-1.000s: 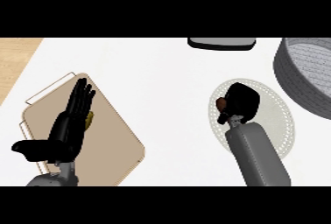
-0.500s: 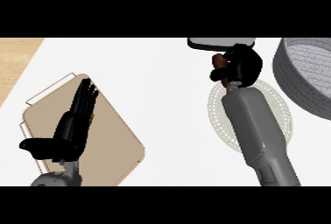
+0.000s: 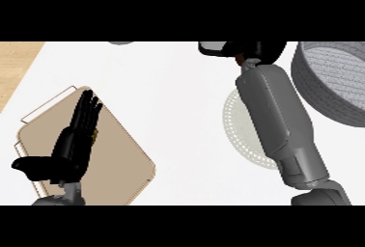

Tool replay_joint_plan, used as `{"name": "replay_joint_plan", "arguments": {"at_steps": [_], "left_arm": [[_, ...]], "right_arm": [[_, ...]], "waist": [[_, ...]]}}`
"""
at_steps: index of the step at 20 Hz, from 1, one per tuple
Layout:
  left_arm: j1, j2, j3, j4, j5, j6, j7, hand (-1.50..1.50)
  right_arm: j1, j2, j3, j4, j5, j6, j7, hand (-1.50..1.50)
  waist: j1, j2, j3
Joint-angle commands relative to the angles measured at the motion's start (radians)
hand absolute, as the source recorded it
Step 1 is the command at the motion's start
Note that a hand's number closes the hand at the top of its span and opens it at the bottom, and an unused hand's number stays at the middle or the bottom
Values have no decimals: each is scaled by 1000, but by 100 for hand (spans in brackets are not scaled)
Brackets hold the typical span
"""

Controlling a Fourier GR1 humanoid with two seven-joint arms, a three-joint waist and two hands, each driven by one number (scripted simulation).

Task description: Pick the sweet potato from the placemat and place it in the basket

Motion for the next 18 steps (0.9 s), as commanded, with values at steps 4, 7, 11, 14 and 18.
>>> {"name": "replay_joint_plan", "arguments": {"at_steps": [4, 7, 11, 14, 18], "left_arm": [[-17, -3, 5, -10, -28, 21, 42, 0], [73, -25, -7, -3, -24, 8, -52, 0], [18, 4, 40, -2, 9, -18, -19, 0], [17, -10, 12, -43, -28, 8, 29, 0], [33, -50, -18, -35, -59, 34, 12, 0]], "right_arm": [[-25, -47, 4, -25, 52, 87, 173, 150], [23, -155, -5, -7, 72, 134, 132, 150], [1, -223, -14, -9, 66, 220, 140, 150], [39, -259, -20, -66, 48, 235, 131, 150], [115, -288, -51, -77, -11, 156, 41, 150]], "waist": [[-22, -8, 0], [-23, -8, -1], [-20, -6, 0], [-21, -7, 0], [-19, -5, 0]]}}
